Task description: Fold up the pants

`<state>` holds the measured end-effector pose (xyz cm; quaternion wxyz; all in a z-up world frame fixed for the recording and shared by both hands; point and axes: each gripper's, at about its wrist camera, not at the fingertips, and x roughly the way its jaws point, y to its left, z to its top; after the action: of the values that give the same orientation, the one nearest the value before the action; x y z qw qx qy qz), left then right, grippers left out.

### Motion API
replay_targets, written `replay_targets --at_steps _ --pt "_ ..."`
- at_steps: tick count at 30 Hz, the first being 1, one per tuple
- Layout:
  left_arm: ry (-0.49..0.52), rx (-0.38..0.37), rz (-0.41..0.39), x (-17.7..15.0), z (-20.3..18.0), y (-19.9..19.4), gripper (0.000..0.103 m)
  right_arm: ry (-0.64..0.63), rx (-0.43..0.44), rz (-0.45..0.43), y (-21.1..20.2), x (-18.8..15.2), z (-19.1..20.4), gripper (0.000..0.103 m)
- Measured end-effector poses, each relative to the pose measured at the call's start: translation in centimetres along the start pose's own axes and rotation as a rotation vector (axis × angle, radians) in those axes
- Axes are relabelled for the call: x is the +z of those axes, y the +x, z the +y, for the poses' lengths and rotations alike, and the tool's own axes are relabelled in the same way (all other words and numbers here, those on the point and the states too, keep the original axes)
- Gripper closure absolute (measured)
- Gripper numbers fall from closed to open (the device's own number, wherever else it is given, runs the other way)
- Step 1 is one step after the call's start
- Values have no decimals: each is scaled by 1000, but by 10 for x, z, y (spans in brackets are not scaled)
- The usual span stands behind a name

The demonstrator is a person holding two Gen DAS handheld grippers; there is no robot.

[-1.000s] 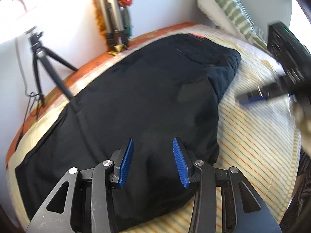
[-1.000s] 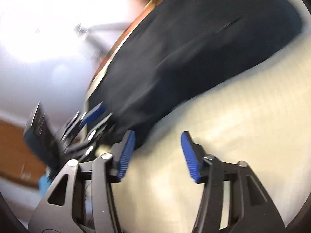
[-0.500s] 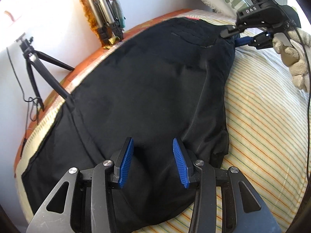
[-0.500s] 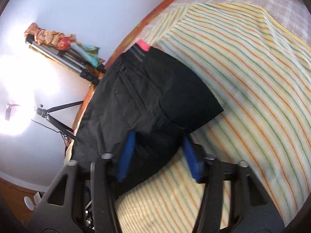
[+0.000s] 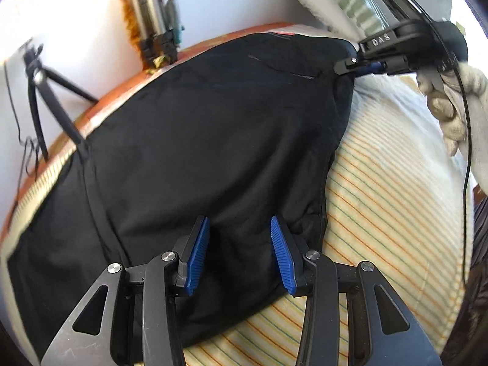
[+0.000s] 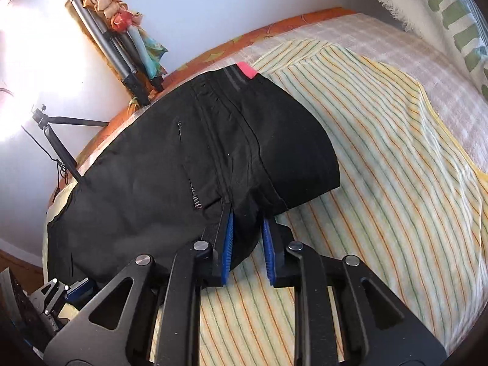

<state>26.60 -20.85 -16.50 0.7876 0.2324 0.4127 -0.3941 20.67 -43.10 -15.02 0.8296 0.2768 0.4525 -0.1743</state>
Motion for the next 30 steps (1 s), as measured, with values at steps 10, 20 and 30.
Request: replay_targets --at_steps 10,20,30 --pt "-325 101 -89 -43 65 -98 63 -127 -61 -123 -60 -8 25 61" --pt "-886 232 -100 -166 199 -178 56 -370 141 -78 -76 -31 112 61" --pt "-1309 68 -130 -243 259 -161 46 -532 249 14 -45 -74 192 60"
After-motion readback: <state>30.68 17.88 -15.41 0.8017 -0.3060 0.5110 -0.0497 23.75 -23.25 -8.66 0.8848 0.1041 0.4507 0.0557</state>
